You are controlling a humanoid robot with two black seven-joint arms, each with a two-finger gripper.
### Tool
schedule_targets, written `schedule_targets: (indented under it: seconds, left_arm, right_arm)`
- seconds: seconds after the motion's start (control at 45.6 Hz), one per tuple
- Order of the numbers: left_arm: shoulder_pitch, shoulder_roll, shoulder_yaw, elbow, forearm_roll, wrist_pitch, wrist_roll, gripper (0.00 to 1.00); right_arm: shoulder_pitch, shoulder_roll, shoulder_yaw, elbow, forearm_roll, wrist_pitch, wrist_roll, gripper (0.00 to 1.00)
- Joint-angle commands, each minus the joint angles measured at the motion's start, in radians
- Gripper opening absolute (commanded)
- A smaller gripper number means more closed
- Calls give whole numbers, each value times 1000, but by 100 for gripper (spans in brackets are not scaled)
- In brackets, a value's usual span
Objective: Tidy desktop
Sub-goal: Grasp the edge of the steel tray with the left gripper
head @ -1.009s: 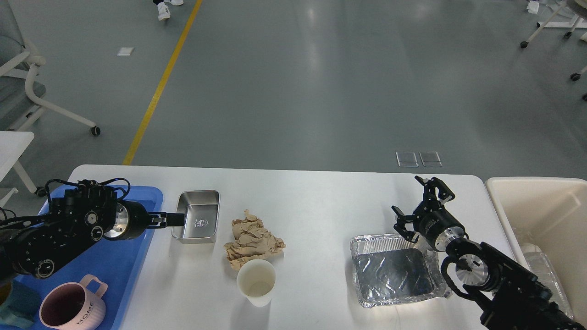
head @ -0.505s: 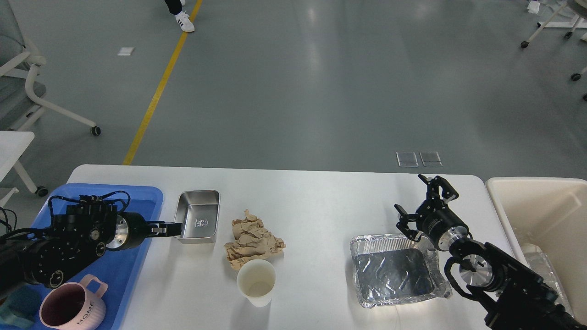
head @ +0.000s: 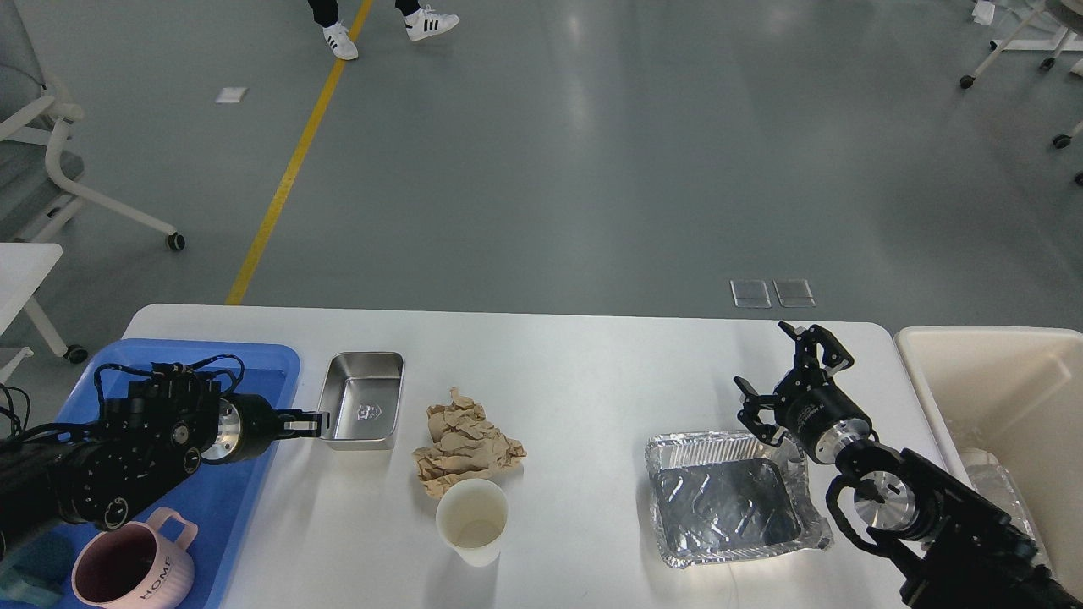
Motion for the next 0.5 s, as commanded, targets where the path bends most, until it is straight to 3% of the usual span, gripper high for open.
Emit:
schedule_targets:
  seconds: [0.0,0.307,0.483]
  left_arm:
    - [0,-5,0,9,1,-2,-20,19]
    - [2,-4,0,9,1,-12,-37,2]
    - [-3,-5,6,-3,4,-28,-49,1]
  right_arm:
    - [-2,0,0,5,0,0,0,100]
    - [-6,0,3,7,-1,0,0,100]
    - [-6,0,3,5,0,0,0,100]
